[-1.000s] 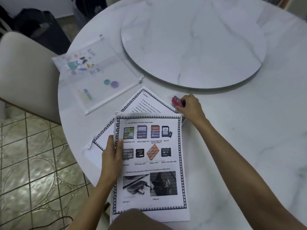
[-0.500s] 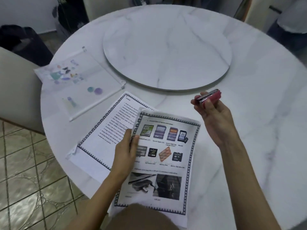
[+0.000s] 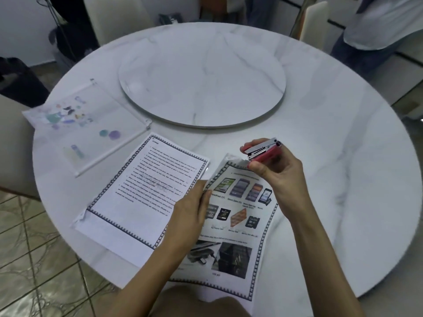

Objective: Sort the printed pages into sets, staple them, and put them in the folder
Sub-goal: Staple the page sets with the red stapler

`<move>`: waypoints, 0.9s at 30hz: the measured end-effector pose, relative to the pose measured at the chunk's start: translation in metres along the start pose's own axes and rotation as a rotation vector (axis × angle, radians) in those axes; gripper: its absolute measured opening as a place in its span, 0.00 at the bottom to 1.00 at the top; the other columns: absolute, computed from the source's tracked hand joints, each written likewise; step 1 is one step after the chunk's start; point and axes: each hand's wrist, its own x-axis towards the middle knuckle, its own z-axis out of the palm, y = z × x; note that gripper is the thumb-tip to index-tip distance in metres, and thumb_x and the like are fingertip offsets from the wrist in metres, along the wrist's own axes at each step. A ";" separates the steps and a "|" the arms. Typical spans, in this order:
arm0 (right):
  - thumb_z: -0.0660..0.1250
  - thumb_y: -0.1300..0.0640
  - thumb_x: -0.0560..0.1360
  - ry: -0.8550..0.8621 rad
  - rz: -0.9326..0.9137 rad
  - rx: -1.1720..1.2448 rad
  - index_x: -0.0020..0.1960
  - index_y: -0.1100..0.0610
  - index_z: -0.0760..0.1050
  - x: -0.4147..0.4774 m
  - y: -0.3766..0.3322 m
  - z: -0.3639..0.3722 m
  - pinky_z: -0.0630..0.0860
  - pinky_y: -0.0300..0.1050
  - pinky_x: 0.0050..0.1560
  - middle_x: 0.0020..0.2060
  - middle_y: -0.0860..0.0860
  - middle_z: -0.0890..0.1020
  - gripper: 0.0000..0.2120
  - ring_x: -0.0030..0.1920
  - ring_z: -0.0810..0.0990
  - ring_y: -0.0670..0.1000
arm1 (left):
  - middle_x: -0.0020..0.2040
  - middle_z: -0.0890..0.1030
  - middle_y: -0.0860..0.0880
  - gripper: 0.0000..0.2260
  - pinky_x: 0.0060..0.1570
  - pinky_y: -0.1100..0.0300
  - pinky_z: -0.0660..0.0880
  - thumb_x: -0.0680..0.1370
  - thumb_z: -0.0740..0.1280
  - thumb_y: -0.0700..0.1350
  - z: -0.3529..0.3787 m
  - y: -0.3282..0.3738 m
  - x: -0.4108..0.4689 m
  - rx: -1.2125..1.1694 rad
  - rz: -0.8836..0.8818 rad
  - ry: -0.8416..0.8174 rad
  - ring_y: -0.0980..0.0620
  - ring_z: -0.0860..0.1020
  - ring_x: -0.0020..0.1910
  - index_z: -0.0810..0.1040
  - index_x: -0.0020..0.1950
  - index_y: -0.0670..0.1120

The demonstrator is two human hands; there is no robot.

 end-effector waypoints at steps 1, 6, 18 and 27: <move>0.71 0.59 0.65 0.001 0.003 -0.002 0.51 0.58 0.76 -0.002 -0.001 -0.001 0.77 0.36 0.47 0.47 0.47 0.83 0.15 0.51 0.82 0.46 | 0.37 0.75 0.60 0.04 0.32 0.74 0.69 0.79 0.52 0.54 0.001 0.001 -0.001 0.018 0.013 -0.009 0.65 0.76 0.36 0.62 0.49 0.65; 0.71 0.62 0.65 -0.001 0.015 0.002 0.51 0.60 0.77 -0.008 -0.002 -0.005 0.78 0.36 0.44 0.46 0.46 0.84 0.15 0.50 0.82 0.46 | 0.42 0.80 0.54 0.08 0.36 0.59 0.78 0.78 0.51 0.57 0.008 0.008 -0.004 0.045 0.060 -0.038 0.58 0.79 0.36 0.65 0.54 0.61; 0.71 0.56 0.65 -0.096 0.070 -0.044 0.52 0.52 0.78 -0.011 -0.006 -0.023 0.78 0.43 0.54 0.48 0.48 0.84 0.16 0.54 0.82 0.49 | 0.47 0.82 0.48 0.19 0.31 0.57 0.79 0.78 0.43 0.62 0.013 0.006 -0.009 0.136 0.154 -0.029 0.51 0.81 0.36 0.65 0.59 0.55; 0.73 0.43 0.60 -0.187 0.138 -0.078 0.52 0.51 0.78 -0.007 -0.012 -0.038 0.76 0.33 0.47 0.46 0.47 0.85 0.22 0.50 0.83 0.46 | 0.47 0.83 0.47 0.18 0.32 0.58 0.79 0.79 0.45 0.60 0.013 0.008 -0.008 0.168 0.167 -0.020 0.52 0.81 0.35 0.66 0.59 0.53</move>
